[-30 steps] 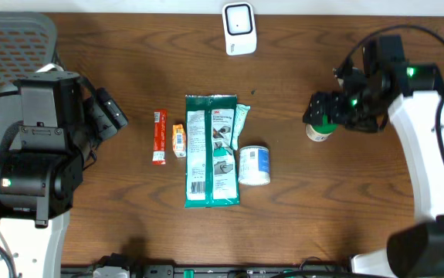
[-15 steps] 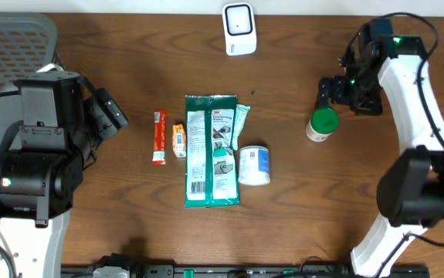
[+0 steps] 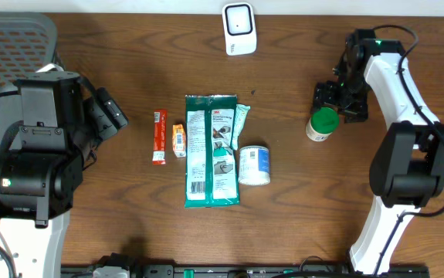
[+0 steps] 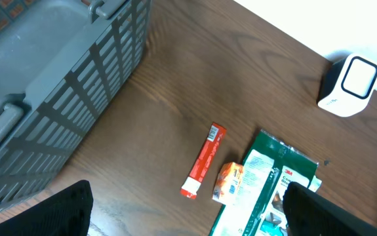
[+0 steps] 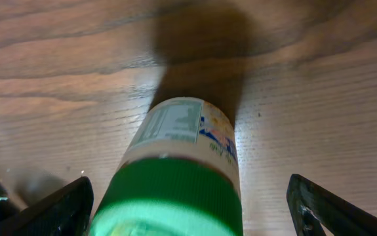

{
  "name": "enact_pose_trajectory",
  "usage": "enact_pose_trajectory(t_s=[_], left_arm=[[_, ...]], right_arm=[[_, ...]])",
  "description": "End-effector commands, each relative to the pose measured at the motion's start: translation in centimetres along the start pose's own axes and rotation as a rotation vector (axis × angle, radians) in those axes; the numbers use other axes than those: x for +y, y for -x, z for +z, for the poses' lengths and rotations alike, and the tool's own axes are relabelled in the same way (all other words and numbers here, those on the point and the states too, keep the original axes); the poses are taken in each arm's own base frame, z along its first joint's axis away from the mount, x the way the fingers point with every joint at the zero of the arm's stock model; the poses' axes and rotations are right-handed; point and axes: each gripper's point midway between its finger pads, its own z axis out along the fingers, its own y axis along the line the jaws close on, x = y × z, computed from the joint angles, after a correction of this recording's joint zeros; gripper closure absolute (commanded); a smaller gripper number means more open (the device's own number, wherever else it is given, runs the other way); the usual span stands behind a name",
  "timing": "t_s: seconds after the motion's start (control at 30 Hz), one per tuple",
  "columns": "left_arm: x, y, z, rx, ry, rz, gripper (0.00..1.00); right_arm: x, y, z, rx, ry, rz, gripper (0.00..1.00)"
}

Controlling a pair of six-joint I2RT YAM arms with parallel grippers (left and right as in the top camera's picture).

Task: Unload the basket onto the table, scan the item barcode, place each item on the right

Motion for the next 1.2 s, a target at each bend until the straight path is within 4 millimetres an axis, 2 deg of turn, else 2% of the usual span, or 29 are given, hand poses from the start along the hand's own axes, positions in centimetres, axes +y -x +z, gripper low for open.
enact_pose_trajectory(t_s=[0.0, 0.33, 0.63, 0.8, 0.9, 1.03, 1.1, 1.17], left_arm=[[0.2, 0.4, -0.3, -0.015, 0.008, 0.005, 0.10], [0.2, 0.4, -0.3, -0.015, 0.008, 0.005, 0.10], [0.2, 0.4, -0.3, -0.015, 0.008, 0.005, 0.10], [0.2, 0.4, -0.3, -0.015, 0.008, 0.005, 0.10], [0.2, 0.4, -0.3, -0.015, 0.008, 0.005, 0.10], [0.2, 0.4, -0.3, -0.015, 0.008, 0.005, 0.10], [0.2, 0.4, -0.3, -0.015, 0.008, 0.005, 0.10], [0.2, 0.4, -0.3, -0.015, 0.008, 0.005, 0.10]], right_arm=[[0.9, 0.0, 0.9, 0.009, -0.002, 0.012, 0.10], [2.6, -0.9, 2.6, 0.014, -0.014, -0.030, 0.11], [5.3, -0.7, 3.5, -0.030, -0.005, -0.334, 0.14], [6.5, -1.0, 3.7, -0.033, -0.007, -0.385, 0.14], [6.5, -1.0, 3.3, -0.032, -0.014, -0.385, 0.11], [6.4, -1.4, 1.6, -0.007, -0.019, -0.355, 0.05], [6.3, -2.0, 0.7, 0.021, -0.026, -0.351, 0.01], [6.1, -2.7, 0.5, 0.049, -0.032, -0.348, 0.01]])
